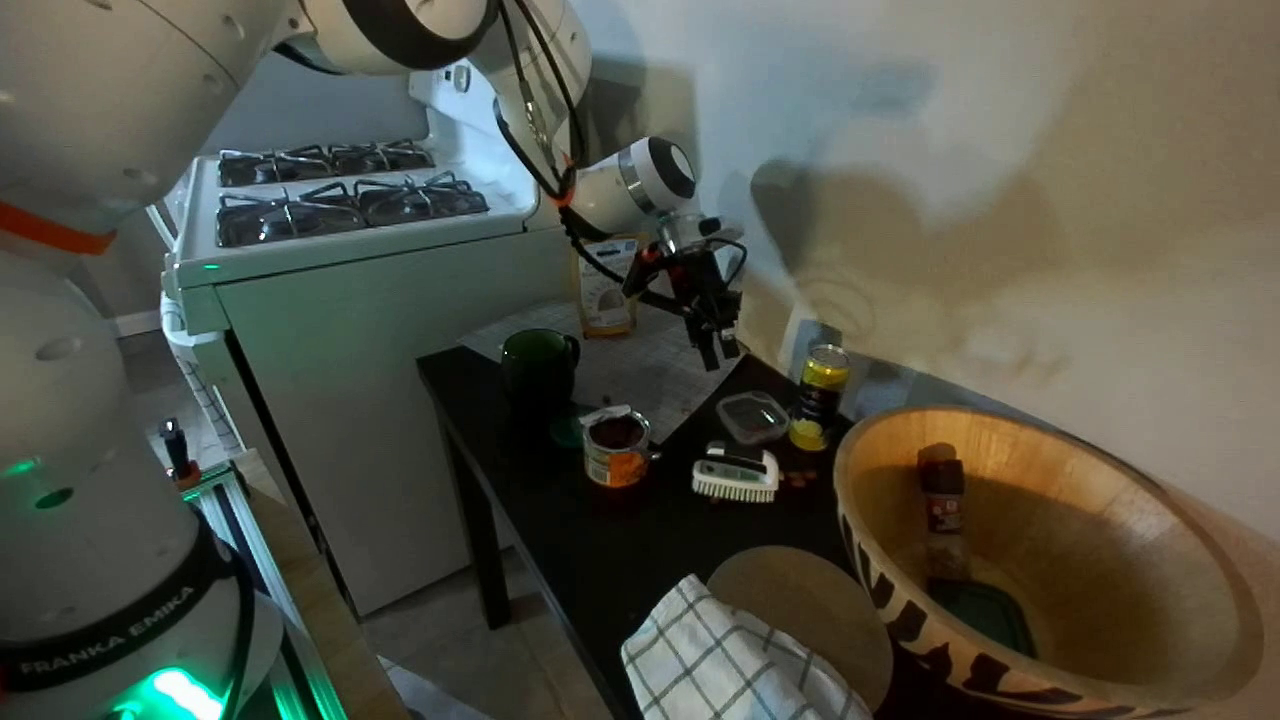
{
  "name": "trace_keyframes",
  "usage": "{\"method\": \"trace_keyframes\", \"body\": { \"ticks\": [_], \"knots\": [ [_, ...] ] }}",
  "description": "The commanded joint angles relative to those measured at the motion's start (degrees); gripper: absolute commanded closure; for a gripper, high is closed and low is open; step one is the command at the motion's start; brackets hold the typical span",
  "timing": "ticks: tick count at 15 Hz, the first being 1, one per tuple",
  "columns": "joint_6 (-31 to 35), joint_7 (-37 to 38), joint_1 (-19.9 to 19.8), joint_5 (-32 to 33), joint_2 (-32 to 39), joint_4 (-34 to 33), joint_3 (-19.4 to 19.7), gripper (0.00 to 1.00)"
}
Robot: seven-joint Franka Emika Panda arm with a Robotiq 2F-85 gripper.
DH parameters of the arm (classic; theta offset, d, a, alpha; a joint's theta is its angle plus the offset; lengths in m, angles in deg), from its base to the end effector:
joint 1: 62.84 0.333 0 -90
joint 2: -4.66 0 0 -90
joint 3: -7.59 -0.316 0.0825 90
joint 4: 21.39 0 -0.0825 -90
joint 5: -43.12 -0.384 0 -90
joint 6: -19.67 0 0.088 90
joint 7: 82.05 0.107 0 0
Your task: Use the brush to sweep the contents on the table
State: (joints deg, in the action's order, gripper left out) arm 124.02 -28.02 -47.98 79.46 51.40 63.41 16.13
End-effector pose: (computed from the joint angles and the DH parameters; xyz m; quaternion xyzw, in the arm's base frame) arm 0.6716 0.0403 0.1830 0.8896 -0.2247 -0.0245 0.3968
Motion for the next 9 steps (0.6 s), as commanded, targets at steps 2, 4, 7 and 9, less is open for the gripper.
{"method": "trace_keyframes", "body": {
  "ticks": [2, 4, 7, 9],
  "knots": [
    [17.37, 7.72, -1.65, 1.98, -11.96, 16.23, 0.04, 0.00],
    [24.53, 10.44, -2.11, 2.65, -15.72, 21.64, 0.74, 0.00],
    [33.75, 12.55, -2.53, 4.24, -21.15, 29.62, 2.12, 0.00],
    [39.14, 13.37, -3.05, 4.76, -24.66, 35.07, 3.11, 0.00]
  ]
}}
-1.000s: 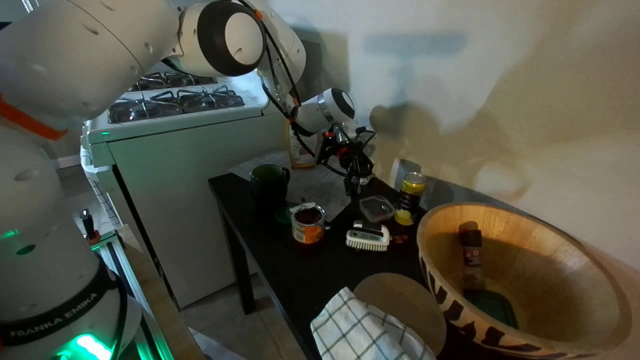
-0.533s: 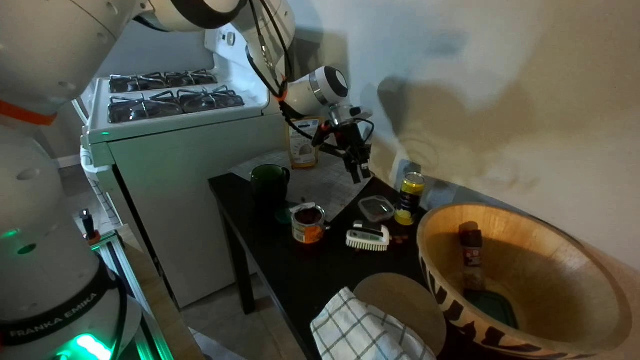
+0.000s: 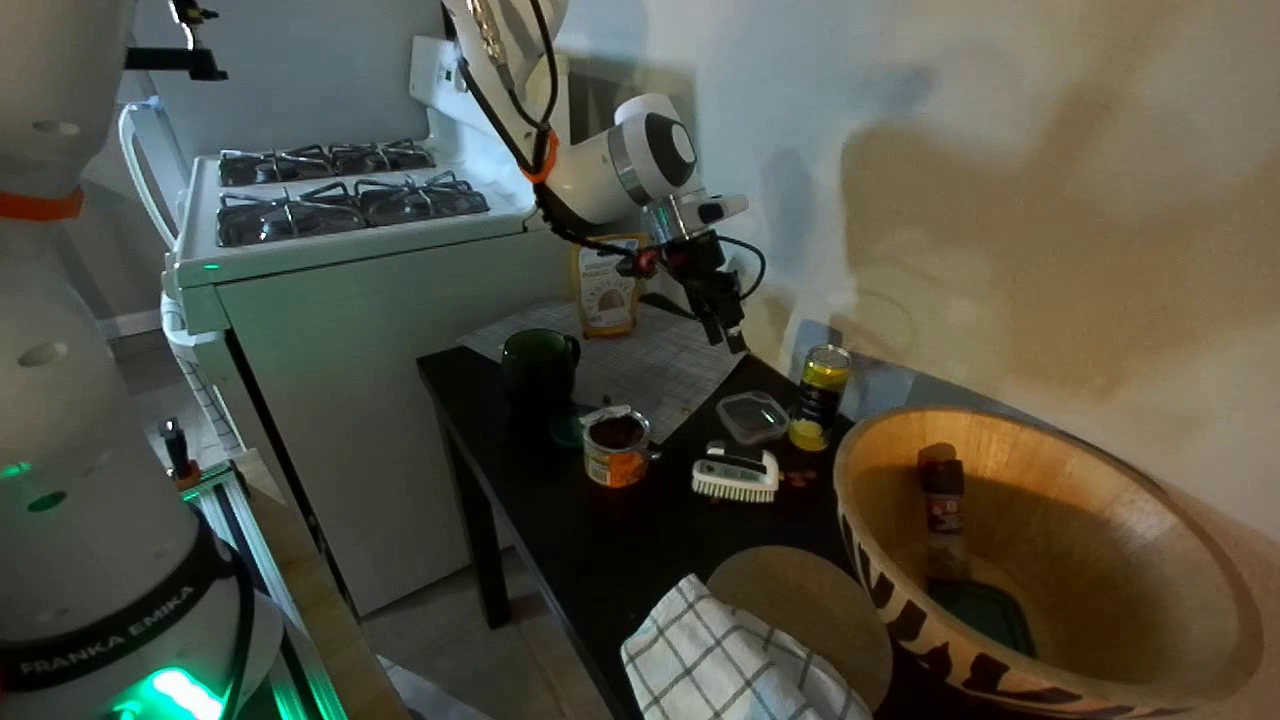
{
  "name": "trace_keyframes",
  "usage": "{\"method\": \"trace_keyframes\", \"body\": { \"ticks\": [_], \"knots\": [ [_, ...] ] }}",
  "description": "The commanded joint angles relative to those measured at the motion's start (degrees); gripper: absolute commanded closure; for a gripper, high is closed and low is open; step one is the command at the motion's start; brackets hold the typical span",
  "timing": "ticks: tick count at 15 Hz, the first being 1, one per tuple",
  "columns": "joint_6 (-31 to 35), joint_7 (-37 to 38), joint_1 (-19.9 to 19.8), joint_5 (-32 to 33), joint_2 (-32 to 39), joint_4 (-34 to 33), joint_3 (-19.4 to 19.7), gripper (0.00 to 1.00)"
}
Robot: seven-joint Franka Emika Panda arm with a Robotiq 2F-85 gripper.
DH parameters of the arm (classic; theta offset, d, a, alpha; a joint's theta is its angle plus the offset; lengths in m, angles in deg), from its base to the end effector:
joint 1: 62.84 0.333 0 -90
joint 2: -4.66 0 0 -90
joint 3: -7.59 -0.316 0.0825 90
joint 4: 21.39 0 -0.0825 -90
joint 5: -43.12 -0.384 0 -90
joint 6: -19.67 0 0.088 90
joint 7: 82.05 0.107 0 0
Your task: Use the brush to sweep the contents on the table
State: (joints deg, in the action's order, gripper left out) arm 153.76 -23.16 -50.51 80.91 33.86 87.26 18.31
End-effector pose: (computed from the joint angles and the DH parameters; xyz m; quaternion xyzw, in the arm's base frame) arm 0.6291 0.0138 0.2349 0.9334 -0.2347 0.1054 0.2500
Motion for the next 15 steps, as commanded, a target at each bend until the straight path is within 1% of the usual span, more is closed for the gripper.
{"method": "trace_keyframes", "body": {
  "ticks": [1, 2, 3, 5, 6, 9, 11, 13, 15],
  "knots": [
    [13.22, 9.63, 0.65, 7.91, -8.80, 14.02, 2.66, 0.00],
    [5.09, 0.22, -1.27, 2.29, -3.64, 5.30, -0.04, 0.00],
    [7.40, 0.31, -1.49, 3.98, -5.24, 7.79, 0.34, 0.00],
    [8.89, 0.43, -1.77, 5.06, -7.38, 10.65, 0.46, 0.00],
    [8.00, 5.19, -1.37, 4.18, -7.24, 9.38, 1.19, 0.00],
    [4.00, 2.63, -4.73, -0.51, -9.89, 9.93, 1.57, 0.00],
    [0.72, -0.15, -7.74, -4.84, -11.41, 10.78, 1.49, 0.00],
    [-2.55, -5.07, -11.29, -11.24, -12.19, 11.22, 0.98, 0.00],
    [-4.07, -10.50, -14.35, -18.27, -12.03, 11.20, 0.59, 0.00]
  ]
}}
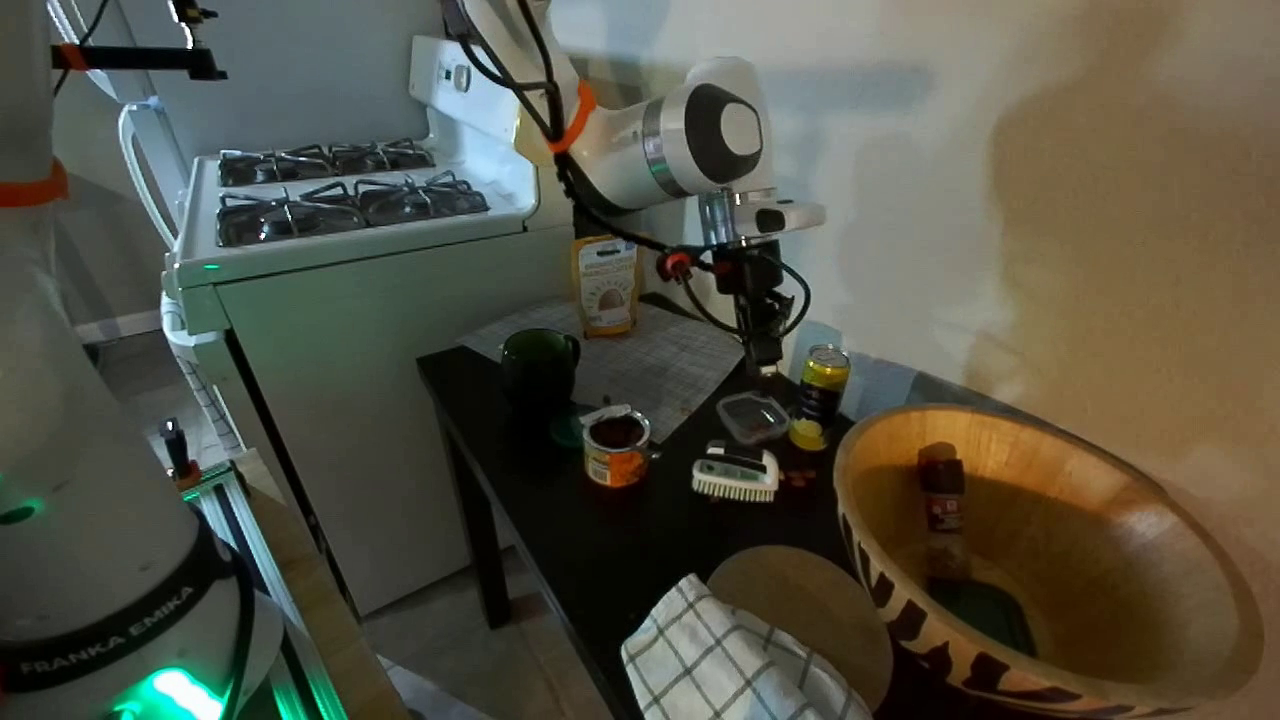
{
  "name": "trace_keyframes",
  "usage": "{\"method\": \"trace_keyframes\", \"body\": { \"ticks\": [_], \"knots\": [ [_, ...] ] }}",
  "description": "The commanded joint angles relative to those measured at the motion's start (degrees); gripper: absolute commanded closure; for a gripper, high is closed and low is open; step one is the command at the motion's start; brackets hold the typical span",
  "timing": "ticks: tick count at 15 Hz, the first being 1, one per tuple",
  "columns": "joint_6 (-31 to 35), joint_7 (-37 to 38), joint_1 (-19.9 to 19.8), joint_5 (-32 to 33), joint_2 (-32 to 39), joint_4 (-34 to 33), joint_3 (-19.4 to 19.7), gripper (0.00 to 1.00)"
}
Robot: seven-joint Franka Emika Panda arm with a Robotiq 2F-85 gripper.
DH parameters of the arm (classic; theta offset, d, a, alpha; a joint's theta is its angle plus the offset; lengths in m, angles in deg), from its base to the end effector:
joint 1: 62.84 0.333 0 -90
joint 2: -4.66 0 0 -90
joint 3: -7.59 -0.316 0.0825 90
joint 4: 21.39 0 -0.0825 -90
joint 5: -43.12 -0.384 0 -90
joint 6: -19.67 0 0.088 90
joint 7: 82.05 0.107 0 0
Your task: Use the brush to sweep the contents on the table
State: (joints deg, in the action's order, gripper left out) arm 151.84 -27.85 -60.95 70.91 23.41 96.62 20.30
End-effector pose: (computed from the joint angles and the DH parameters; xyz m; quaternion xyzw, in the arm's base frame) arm 0.5726 -0.1164 0.2756 0.9039 -0.3725 0.0392 0.2066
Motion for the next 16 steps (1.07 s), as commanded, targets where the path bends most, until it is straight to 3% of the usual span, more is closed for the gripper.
{"method": "trace_keyframes", "body": {
  "ticks": [1, 4, 5, 6, 16],
  "knots": [
    [-2.80, -8.76, -5.09, -11.87, -1.18, 1.67, -1.89, 0.00],
    [-3.96, -12.81, -6.71, -20.10, -1.43, 2.45, -2.22, 0.00],
    [-0.47, -11.93, -6.07, -19.69, -1.90, 3.20, -1.81, 0.00],
    [-3.06, -11.63, -5.55, -17.59, -0.15, 0.91, -0.78, 0.00],
    [-1.94, -13.43, -6.08, -18.48, 1.49, -0.54, -0.82, 0.00]
  ]
}}
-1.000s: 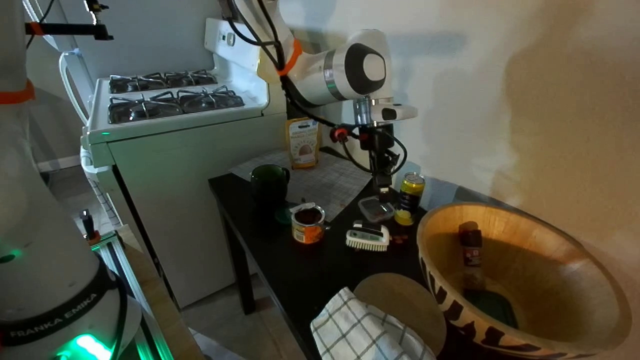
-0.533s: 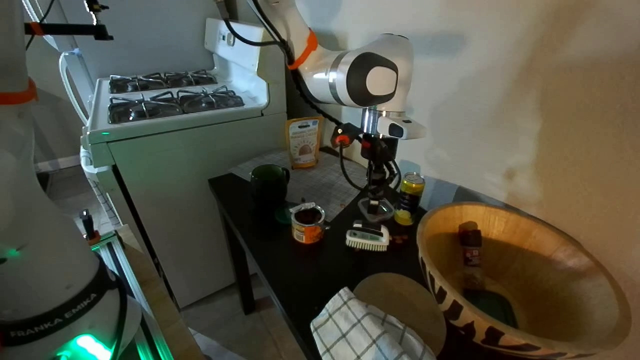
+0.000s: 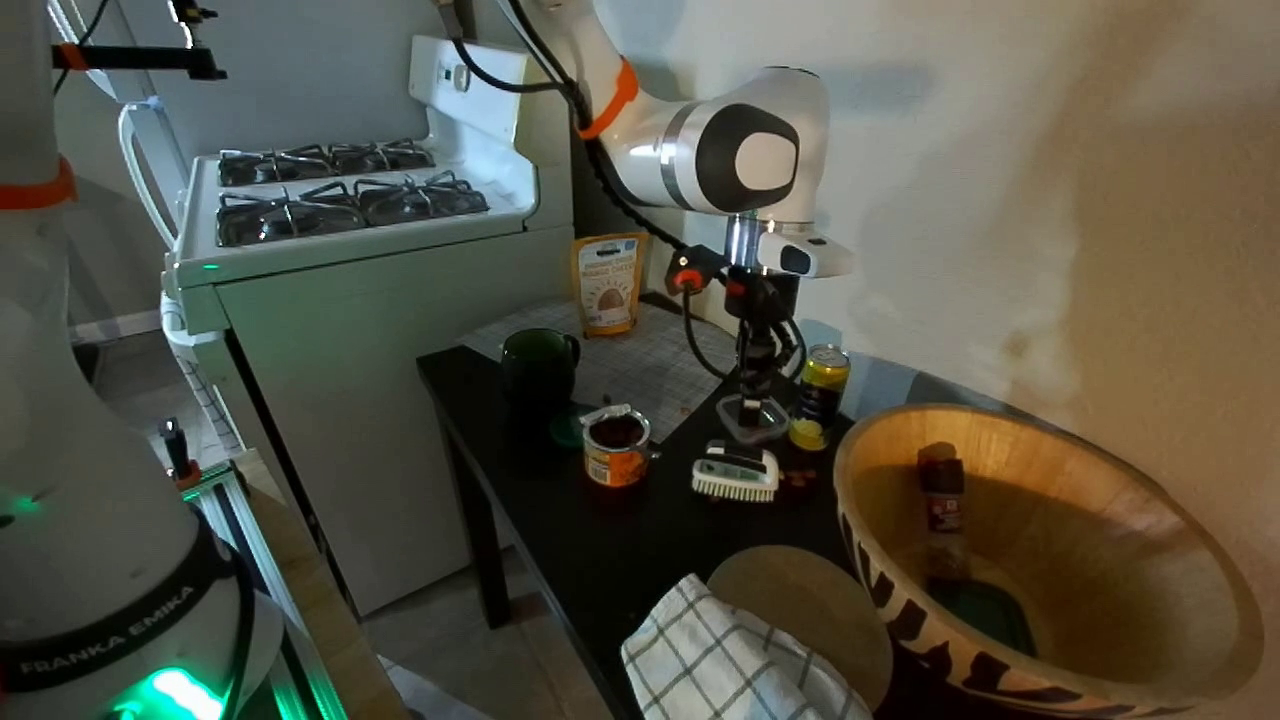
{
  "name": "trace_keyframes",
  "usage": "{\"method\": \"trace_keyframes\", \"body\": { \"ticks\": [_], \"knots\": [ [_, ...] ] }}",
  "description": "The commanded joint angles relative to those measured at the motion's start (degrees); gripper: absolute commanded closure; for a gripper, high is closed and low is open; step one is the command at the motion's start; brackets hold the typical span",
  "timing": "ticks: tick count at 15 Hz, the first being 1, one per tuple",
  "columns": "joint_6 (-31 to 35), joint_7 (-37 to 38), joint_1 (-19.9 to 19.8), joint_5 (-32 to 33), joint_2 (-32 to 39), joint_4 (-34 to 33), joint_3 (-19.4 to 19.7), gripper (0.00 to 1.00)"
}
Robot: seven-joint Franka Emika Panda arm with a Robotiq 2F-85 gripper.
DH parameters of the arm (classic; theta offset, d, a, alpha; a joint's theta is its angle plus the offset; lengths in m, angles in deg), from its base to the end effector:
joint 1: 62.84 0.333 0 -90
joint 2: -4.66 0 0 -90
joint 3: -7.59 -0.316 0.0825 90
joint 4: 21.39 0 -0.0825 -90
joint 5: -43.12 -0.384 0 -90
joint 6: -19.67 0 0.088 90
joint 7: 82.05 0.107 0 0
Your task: Use the brush to sweep the contents on the table
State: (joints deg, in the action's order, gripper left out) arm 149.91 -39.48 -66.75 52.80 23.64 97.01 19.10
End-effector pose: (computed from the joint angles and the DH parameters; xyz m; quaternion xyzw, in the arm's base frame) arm 0.5549 -0.1556 0.2654 0.8974 -0.4269 -0.0367 0.1052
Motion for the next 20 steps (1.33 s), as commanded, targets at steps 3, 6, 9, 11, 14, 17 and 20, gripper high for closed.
{"method": "trace_keyframes", "body": {
  "ticks": [3, 6, 9, 11, 14, 17, 20],
  "knots": [
    [-0.10, -3.18, -0.76, -1.10, 1.94, -1.32, 0.68, 0.00],
    [-0.15, -1.67, 0.05, -0.24, 1.04, -0.63, 1.08, 0.00],
    [-0.15, -1.66, 0.14, -0.23, 1.04, -0.74, 1.06, 0.00],
    [-0.16, -1.66, 0.14, -0.23, 1.04, -0.76, 1.06, 0.00],
    [-0.16, -1.66, 0.14, -0.23, 1.04, -0.77, 1.06, 0.00],
    [-0.16, -1.66, 0.15, -0.23, 1.04, -0.78, 1.06, 0.00],
    [-0.03, -3.31, -0.73, -2.26, 1.62, -1.37, 0.45, 0.00]
  ]
}}
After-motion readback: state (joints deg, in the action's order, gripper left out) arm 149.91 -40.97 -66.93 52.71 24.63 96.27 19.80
